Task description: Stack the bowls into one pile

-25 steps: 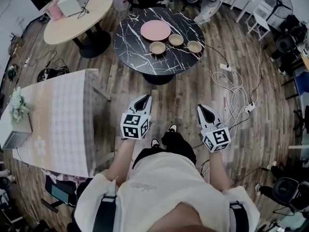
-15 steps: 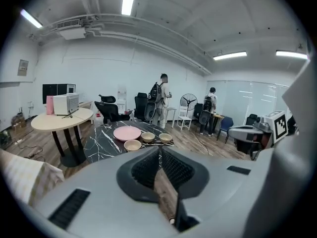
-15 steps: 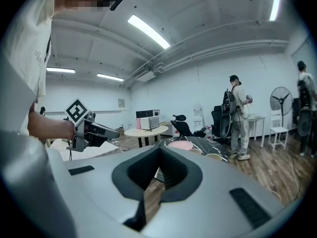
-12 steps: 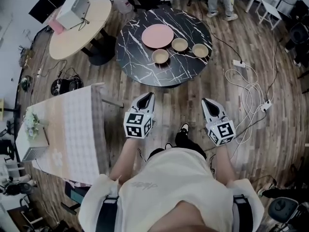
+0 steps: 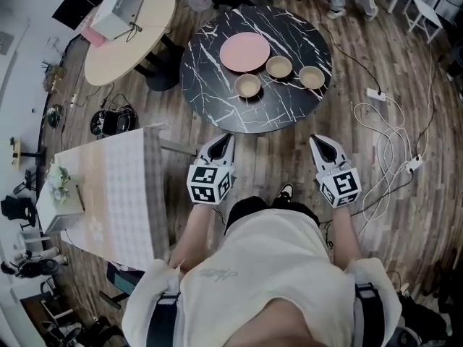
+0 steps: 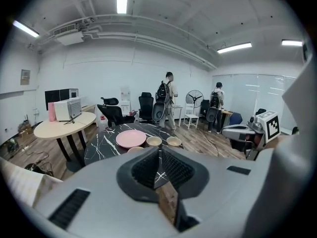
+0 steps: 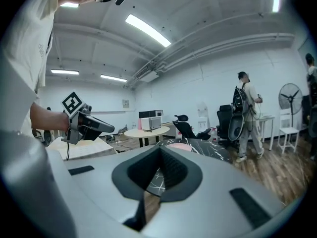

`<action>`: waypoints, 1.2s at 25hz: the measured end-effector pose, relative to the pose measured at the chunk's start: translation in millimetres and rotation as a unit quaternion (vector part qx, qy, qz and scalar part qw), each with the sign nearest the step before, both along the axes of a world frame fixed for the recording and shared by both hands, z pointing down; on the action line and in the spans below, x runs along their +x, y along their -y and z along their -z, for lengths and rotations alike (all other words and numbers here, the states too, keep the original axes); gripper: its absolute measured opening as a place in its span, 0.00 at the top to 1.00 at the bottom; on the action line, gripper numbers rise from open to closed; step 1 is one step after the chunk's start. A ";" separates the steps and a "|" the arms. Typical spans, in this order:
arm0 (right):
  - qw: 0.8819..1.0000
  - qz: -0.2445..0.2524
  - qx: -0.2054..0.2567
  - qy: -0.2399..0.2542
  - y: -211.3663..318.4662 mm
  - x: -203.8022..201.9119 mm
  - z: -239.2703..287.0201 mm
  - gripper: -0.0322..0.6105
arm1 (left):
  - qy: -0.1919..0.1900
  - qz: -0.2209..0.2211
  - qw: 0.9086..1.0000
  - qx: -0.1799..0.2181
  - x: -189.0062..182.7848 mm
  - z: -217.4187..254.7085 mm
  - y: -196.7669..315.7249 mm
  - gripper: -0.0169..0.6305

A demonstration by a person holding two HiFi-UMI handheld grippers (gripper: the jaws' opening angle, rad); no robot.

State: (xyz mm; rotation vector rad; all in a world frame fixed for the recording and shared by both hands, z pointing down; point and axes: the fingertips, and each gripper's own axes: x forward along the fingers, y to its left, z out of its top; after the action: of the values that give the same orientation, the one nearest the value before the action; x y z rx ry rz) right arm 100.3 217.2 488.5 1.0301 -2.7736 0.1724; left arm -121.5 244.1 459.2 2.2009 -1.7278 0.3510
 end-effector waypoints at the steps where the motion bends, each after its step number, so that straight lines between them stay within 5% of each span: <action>1: 1.000 0.006 -0.001 0.003 1.6 -2.0 -3.2 0.94 | 0.000 0.004 1.000 -0.002 -2.5 -0.8 0.0 0.92; 8: 0.999 0.014 -0.031 0.009 20.3 -9.8 -21.2 0.94 | 0.001 0.016 1.000 0.000 -9.8 -9.2 15.4 0.90; 10: 0.999 0.012 -0.033 0.010 26.4 -14.1 -23.4 0.94 | -0.001 0.016 1.000 0.000 -14.1 -14.0 26.0 0.74; 20: 0.999 -0.020 -0.033 -0.029 77.1 -22.1 -5.2 0.94 | -0.024 -0.011 1.000 -0.003 -32.5 -23.0 110.1 0.73; 26: 0.995 -0.015 0.010 -0.103 115.6 -54.7 12.7 0.94 | -0.037 -0.025 0.999 -0.005 -55.1 -27.1 160.8 0.73; 30: 0.997 -0.009 -0.016 -0.074 135.1 -85.6 11.0 0.94 | -0.041 -0.038 0.998 -0.011 -71.2 -35.5 187.9 0.73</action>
State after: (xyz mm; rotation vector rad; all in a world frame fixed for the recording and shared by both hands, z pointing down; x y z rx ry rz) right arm 14.7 82.1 477.6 1.0165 -2.6208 0.1365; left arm -192.7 56.3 494.7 2.2364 -1.5937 0.2922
